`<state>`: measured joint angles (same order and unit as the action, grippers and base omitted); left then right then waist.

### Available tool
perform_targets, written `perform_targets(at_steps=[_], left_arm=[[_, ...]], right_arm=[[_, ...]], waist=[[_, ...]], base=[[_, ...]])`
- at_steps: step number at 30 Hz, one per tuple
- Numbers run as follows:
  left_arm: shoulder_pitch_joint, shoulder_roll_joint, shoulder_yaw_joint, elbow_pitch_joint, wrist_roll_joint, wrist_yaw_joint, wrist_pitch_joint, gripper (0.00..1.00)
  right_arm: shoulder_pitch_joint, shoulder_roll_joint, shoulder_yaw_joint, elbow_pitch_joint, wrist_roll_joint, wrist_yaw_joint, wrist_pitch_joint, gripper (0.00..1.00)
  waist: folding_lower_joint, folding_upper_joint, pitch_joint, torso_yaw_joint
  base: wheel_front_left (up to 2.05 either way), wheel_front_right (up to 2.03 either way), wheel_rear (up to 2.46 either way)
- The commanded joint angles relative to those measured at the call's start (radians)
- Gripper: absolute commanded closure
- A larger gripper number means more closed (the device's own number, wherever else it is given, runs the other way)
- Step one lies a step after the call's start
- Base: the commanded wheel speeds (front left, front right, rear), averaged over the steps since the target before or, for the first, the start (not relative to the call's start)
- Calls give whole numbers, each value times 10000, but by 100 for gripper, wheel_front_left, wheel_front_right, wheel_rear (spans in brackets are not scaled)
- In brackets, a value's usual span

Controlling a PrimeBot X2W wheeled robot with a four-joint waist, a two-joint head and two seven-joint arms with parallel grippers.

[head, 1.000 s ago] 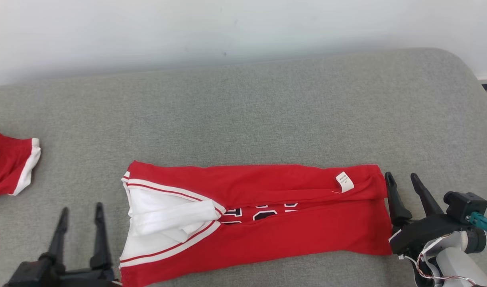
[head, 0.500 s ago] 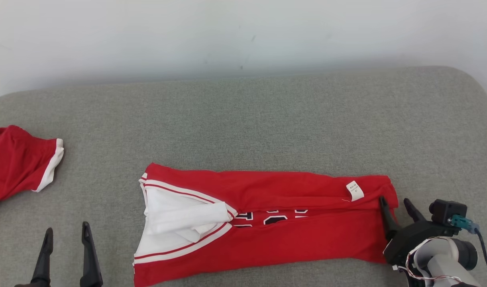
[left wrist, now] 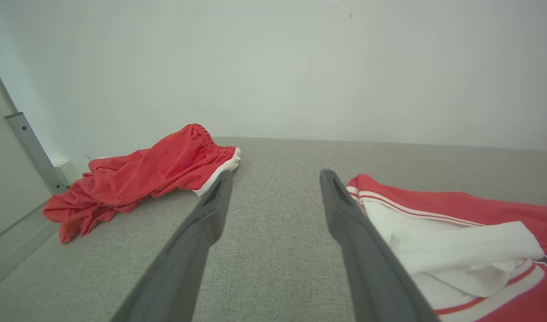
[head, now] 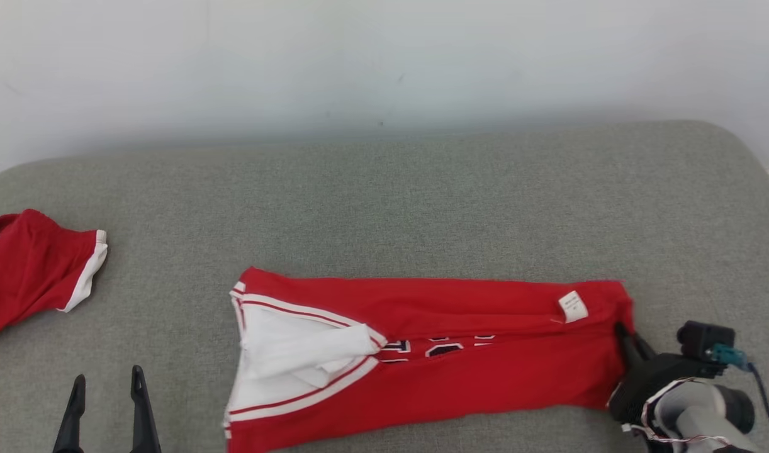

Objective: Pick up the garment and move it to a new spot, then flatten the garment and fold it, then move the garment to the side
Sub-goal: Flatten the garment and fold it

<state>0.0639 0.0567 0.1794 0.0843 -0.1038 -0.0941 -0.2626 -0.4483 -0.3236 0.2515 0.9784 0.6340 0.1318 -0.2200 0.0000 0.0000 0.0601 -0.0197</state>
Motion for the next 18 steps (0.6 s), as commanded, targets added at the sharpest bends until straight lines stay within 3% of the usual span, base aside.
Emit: perform_targets(at_steps=[1, 10, 13, 18], left_arm=[[148, -32, 32, 26, 75, -11, -31, 0], [177, -59, -36, -45, 192, -1, -31, 0], [218, -63, 46, -73, 154, 20, -31, 0], [286, -66, 107, -45, 102, 36, -31, 0]], right_arm=[[-82, -333, -60, 60, 127, -25, -130, 100], [-463, -1584, -439, 61, 1, -25, -375, 100], [-541, -1555, -352, -344, -87, -25, -404, 100], [-535, -964, 122, -1420, -37, -25, -320, 100]], waist=[[0, 0, -84, -73], [0, 0, -188, -251], [0, 0, -213, -376], [0, 0, -246, -531]], base=[[0, 0, 0], [0, 0, 0], [0, 0, 0], [0, 0, 0]])
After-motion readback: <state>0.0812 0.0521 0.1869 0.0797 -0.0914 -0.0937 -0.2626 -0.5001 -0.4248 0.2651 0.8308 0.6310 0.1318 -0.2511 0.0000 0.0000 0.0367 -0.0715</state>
